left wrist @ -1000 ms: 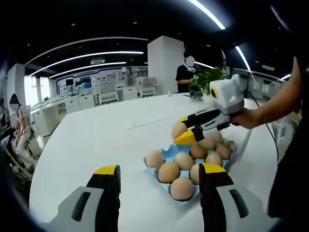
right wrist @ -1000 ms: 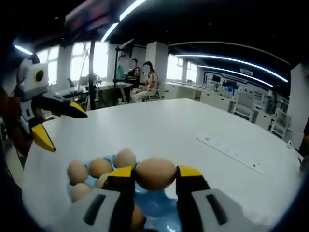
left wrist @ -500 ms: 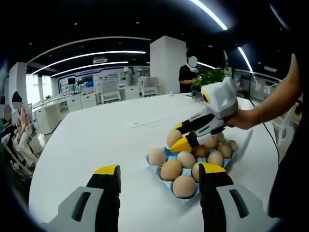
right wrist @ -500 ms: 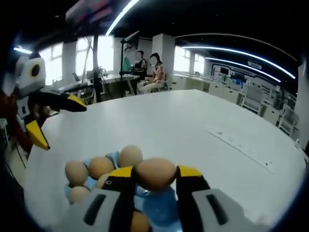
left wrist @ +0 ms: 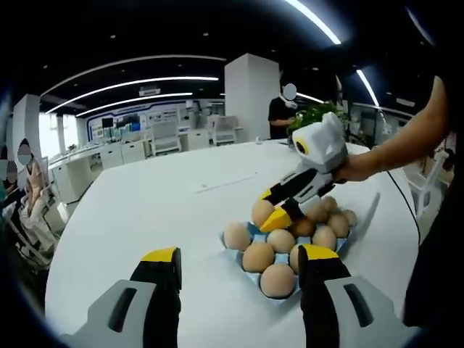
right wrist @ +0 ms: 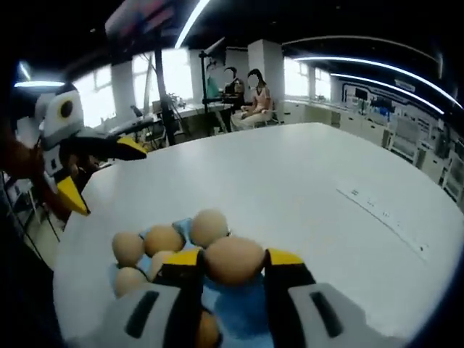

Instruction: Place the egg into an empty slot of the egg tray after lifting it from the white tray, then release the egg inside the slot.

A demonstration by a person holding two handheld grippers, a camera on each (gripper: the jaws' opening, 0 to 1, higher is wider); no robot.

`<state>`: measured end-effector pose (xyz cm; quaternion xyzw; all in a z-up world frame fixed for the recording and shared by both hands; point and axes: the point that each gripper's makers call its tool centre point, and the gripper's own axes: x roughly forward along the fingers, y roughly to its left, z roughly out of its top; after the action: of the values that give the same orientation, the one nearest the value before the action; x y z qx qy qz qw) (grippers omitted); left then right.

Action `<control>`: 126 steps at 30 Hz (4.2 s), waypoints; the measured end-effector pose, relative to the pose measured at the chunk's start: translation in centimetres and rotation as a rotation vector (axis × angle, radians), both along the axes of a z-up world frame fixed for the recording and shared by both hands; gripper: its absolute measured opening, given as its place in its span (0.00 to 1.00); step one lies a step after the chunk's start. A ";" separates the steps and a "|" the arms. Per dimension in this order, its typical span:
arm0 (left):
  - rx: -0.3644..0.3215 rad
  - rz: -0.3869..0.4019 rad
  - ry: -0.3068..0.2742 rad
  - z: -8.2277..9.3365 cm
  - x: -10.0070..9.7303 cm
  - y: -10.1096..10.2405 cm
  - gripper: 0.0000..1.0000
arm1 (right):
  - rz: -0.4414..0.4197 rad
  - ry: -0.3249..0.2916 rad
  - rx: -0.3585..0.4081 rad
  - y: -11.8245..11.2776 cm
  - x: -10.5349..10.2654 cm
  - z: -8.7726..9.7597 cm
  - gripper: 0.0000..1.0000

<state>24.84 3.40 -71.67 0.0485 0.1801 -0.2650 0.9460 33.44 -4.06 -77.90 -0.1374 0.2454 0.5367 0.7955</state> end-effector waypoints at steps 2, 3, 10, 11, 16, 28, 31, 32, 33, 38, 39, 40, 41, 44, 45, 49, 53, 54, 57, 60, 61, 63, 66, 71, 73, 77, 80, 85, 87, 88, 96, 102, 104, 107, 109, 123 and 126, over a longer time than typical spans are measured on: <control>0.000 -0.002 -0.002 0.1 0.0 -0.1 0.66 | 0.054 -0.032 -0.028 0.1 -0.1 0.0 0.34; 0.002 -0.002 -0.003 0.2 0.0 -0.1 0.66 | 0.103 -0.091 -0.059 0.2 -0.1 -0.1 0.34; 0.009 0.009 -0.004 0.3 -0.1 0.4 0.66 | 0.220 -0.184 -0.118 0.5 -0.4 -0.1 0.34; 0.009 0.009 -0.003 0.3 -0.1 0.4 0.66 | 0.221 -0.178 -0.118 0.6 -0.4 -0.1 0.34; 0.012 0.008 -0.001 0.2 -0.1 0.4 0.66 | 0.243 -0.147 -0.120 0.6 -0.3 -0.3 0.34; 0.015 0.010 -0.005 0.3 0.1 0.6 0.66 | 0.300 -0.142 -0.160 0.9 -0.2 -0.4 0.34; 0.016 0.007 -0.008 0.4 0.2 0.5 0.65 | 0.320 -0.098 -0.173 0.9 -0.3 -0.6 0.33; 0.017 0.007 -0.009 0.4 0.2 0.5 0.65 | 0.319 -0.079 -0.177 0.8 -0.4 -0.7 0.33; 0.016 0.006 -0.010 0.4 0.2 0.5 0.65 | 0.326 -0.085 -0.178 0.8 -0.3 -0.6 0.33; 0.019 0.008 -0.009 0.4 0.2 0.5 0.65 | 0.382 -0.146 -0.210 0.9 -0.5 -0.4 0.34; 0.019 0.009 -0.010 0.4 0.1 0.5 0.65 | 0.405 -0.183 -0.214 1.0 -0.6 -0.3 0.34; 0.018 0.009 -0.008 0.4 0.1 0.6 0.65 | 0.416 -0.176 -0.220 0.9 -1.1 -0.3 0.34; 0.018 0.010 -0.008 0.4 0.1 0.6 0.65 | 0.413 -0.165 -0.220 0.9 -1.2 -0.3 0.34; 0.022 0.006 -0.007 0.3 0.2 0.5 0.65 | 0.399 -0.145 -0.220 0.8 -1.0 -0.4 0.34; 0.021 0.005 -0.010 0.4 0.2 0.4 0.65 | 0.400 -0.141 -0.220 0.8 -1.0 -0.4 0.34; 0.025 0.000 -0.015 0.6 0.3 0.3 0.65 | 0.400 -0.128 -0.208 0.6 -1.1 -0.4 0.33; 0.028 -0.004 -0.016 0.7 0.4 0.2 0.65 | 0.420 -0.143 -0.206 0.4 -1.4 -0.2 0.33; 0.028 -0.004 -0.016 0.7 0.5 0.2 0.65 | 0.423 -0.151 -0.207 0.4 -1.4 -0.1 0.33; 0.028 -0.007 -0.018 0.8 0.5 0.1 0.65 | 0.429 -0.166 -0.214 0.4 -1.5 -0.1 0.32; 0.026 -0.010 -0.023 0.9 0.6 -0.1 0.65 | 0.438 -0.181 -0.215 0.1 -1.6 0.3 0.32; 0.026 -0.009 -0.023 1.0 0.6 -0.1 0.65 | 0.438 -0.184 -0.209 0.1 -1.7 0.4 0.32; 0.025 -0.009 -0.023 1.0 0.6 -0.1 0.65 | 0.422 -0.174 -0.199 -0.1 -1.5 0.6 0.32; 0.026 -0.009 -0.024 1.0 0.6 -0.1 0.65 | 0.358 -0.155 -0.154 -0.5 -1.2 1.1 0.32; 0.026 -0.008 -0.028 1.2 0.6 -0.1 0.65 | 0.201 -0.123 -0.005 -1.4 -0.6 3.2 0.31; 0.028 -0.008 -0.027 1.2 0.6 -0.1 0.65 | 0.132 -0.108 0.051 -2.3 -0.4 4.1 0.31; 0.028 -0.014 -0.021 1.0 0.6 -0.3 0.66 | -0.011 -0.119 0.161 -4.7 0.1 6.1 0.31; 0.021 -0.020 -0.023 1.0 0.5 -0.6 0.66 | -0.099 -0.122 0.185 -7.0 0.1 6.3 0.31; 0.020 -0.022 -0.019 0.8 0.6 -0.8 0.66 | -0.286 -0.103 0.204 -12.8 0.3 5.5 0.31; 0.021 -0.026 -0.020 0.8 0.6 -0.9 0.66 | -0.373 -0.129 0.215 -15.3 1.0 5.7 0.31; 0.021 -0.027 -0.021 0.8 0.7 -1.0 0.66 | -0.426 -0.137 0.209 -17.1 1.2 5.6 0.31; 0.022 -0.031 -0.024 0.8 0.7 -1.1 0.66 | -0.732 -0.235 0.114 -27.0 2.6 5.0 0.31; 0.021 -0.032 -0.023 0.8 0.6 -1.1 0.66 | -0.888 -0.270 0.017 -31.5 2.2 3.4 0.29; 0.019 -0.030 -0.021 0.8 0.6 -1.1 0.66 | -0.902 -0.220 0.035 -31.7 2.1 2.3 0.29; 0.020 -0.030 -0.021 0.8 0.5 -1.0 0.66 | -0.900 -0.200 -0.011 -31.4 1.7 1.1 0.29; 0.020 -0.029 -0.020 0.8 0.5 -1.0 0.66 | -0.910 -0.186 -0.011 -31.4 1.6 0.7 0.29; 0.023 -0.025 -0.025 1.0 0.6 -0.9 0.66 | -0.952 -0.120 0.069 -31.9 1.4 0.8 0.27; 0.021 -0.020 -0.026 1.1 0.6 -0.8 0.66 | -0.960 -0.165 0.096 -32.0 1.6 2.3 0.27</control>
<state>25.43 2.64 -70.59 0.0638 0.1700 -0.2721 0.9450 35.04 -36.10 -75.61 -0.0140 0.1922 0.1072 0.9754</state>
